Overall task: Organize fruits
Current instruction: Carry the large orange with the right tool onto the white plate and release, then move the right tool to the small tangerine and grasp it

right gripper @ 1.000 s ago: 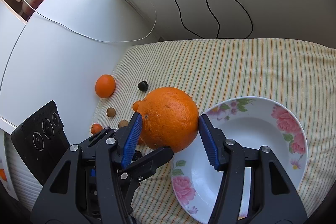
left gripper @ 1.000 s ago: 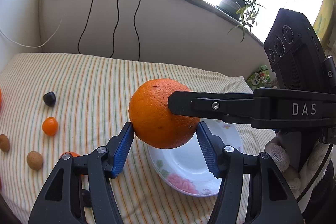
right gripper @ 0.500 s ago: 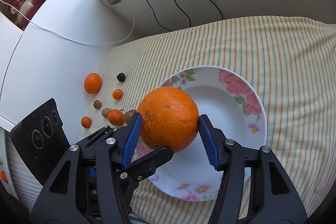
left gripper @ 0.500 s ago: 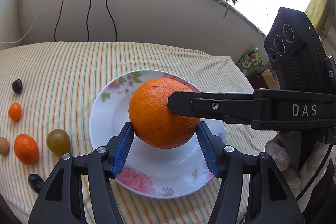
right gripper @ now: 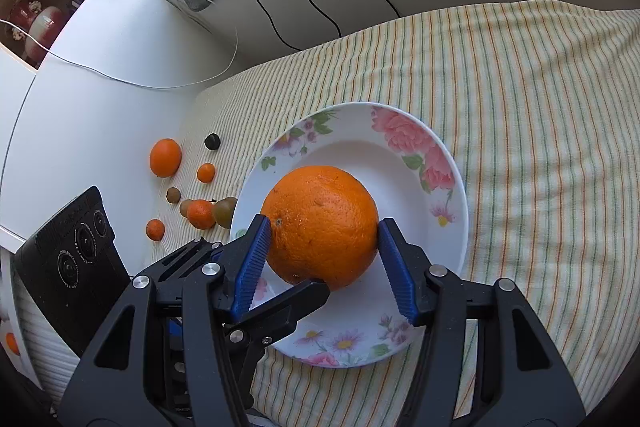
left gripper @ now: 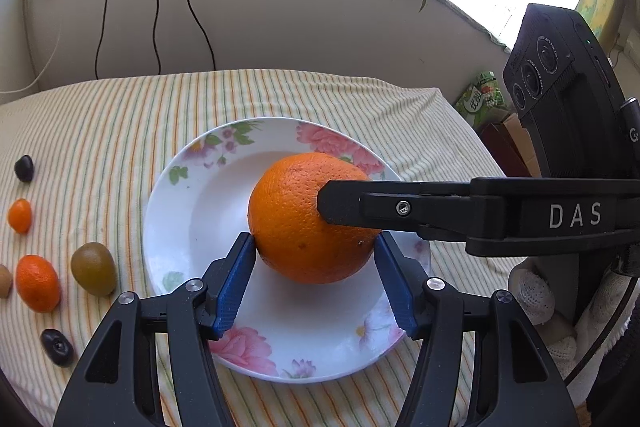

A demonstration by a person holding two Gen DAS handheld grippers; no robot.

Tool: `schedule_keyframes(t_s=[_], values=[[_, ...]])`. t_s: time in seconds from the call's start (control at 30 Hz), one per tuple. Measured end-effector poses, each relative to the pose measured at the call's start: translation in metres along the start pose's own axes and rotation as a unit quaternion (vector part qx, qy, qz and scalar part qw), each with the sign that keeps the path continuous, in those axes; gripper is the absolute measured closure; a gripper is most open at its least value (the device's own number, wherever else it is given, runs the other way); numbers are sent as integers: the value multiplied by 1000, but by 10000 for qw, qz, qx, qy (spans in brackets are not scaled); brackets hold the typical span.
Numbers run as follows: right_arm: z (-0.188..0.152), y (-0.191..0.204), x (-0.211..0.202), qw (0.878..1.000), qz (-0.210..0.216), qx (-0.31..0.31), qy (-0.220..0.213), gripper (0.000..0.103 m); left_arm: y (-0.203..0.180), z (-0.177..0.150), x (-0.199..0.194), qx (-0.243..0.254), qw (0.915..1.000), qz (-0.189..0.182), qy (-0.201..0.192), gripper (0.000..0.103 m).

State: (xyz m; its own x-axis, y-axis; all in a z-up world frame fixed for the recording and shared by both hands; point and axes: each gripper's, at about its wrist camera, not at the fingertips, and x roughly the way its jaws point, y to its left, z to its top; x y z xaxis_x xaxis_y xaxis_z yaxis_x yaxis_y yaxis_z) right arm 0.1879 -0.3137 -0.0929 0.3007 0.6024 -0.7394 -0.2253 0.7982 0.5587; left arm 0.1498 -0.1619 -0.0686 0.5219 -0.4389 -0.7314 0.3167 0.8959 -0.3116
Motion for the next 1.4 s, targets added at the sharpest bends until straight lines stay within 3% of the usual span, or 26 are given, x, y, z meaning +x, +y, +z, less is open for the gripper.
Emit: schedule_keyframes(t_s=[0.43,0.57,0.87,1.03,1.13,1.4], values=[[-4,6,-17,9991,-133,-269,-292,45,7,-9,-14,54,9998,131,-167,44],[-6,8,-24,9977,-288,-387,-468,36,10,-14,-19,26,9996,112,-260,44],[-15,15,-33,9931,-545,-566,-874,34,18,-30,-39,72,9984,175,-541,44],[-22,25,-40,9864,-642,-881,-1228,32,37,-42,-58,-127,9969,347,-693,44],[-24,33,-42,9829,-662,-1062,-1349,20,51,-51,-69,-257,9957,472,-759,44],[-25,66,-30,9747,-805,-1709,-1197,16,95,-81,-91,-714,9909,832,-787,44]])
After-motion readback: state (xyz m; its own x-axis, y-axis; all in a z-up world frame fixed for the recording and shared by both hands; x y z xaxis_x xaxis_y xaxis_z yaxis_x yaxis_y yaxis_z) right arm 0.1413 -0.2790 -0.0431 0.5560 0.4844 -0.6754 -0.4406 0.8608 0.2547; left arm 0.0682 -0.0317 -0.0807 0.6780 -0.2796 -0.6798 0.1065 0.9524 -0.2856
